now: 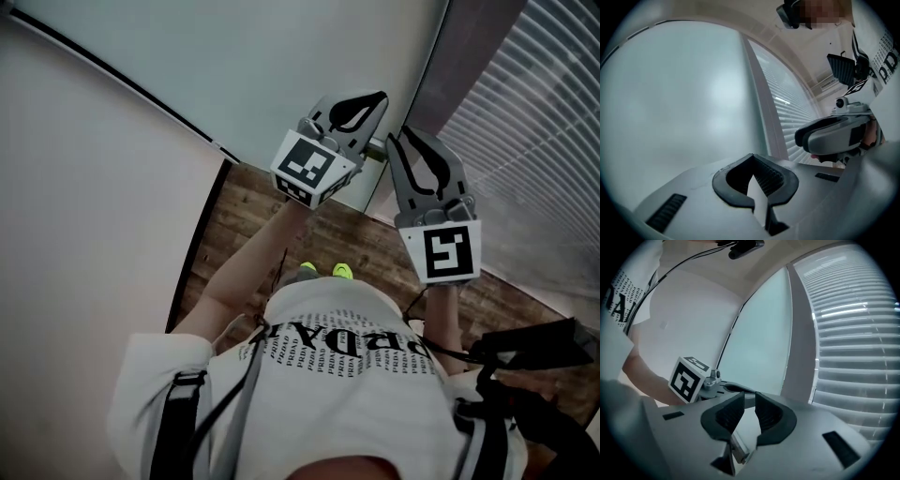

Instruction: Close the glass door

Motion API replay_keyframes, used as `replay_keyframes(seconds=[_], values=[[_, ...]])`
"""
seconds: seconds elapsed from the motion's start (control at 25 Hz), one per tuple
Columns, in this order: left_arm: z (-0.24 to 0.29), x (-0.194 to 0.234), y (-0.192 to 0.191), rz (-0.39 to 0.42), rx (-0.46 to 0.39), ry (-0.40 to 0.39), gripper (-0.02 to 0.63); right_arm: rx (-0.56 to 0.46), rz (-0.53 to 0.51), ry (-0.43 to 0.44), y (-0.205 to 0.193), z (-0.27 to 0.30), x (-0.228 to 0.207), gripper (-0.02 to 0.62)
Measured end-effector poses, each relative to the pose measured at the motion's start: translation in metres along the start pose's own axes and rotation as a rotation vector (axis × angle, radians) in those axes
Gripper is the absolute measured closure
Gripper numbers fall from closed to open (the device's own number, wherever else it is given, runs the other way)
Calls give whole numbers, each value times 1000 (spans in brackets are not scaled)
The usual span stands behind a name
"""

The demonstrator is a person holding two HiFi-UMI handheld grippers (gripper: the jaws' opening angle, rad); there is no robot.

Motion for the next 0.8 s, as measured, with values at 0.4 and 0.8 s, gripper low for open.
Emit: replay_keyframes(seconds=[0.4, 0.8], values=[[19, 7, 0, 13, 21, 2, 607, 40, -15, -44, -1, -2, -2, 597], [-38, -21, -9, -65, 40, 13, 607, 27, -6, -14, 9, 5, 3, 597]])
Point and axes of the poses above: the fingertips, and each gripper's own axes: z forward along the fingers, x to its left, y out of its top, the point moved 2 cm from there along -z, backward along the fingers, and after that the axes turned 1 degree about x, right-handed, at the moved point
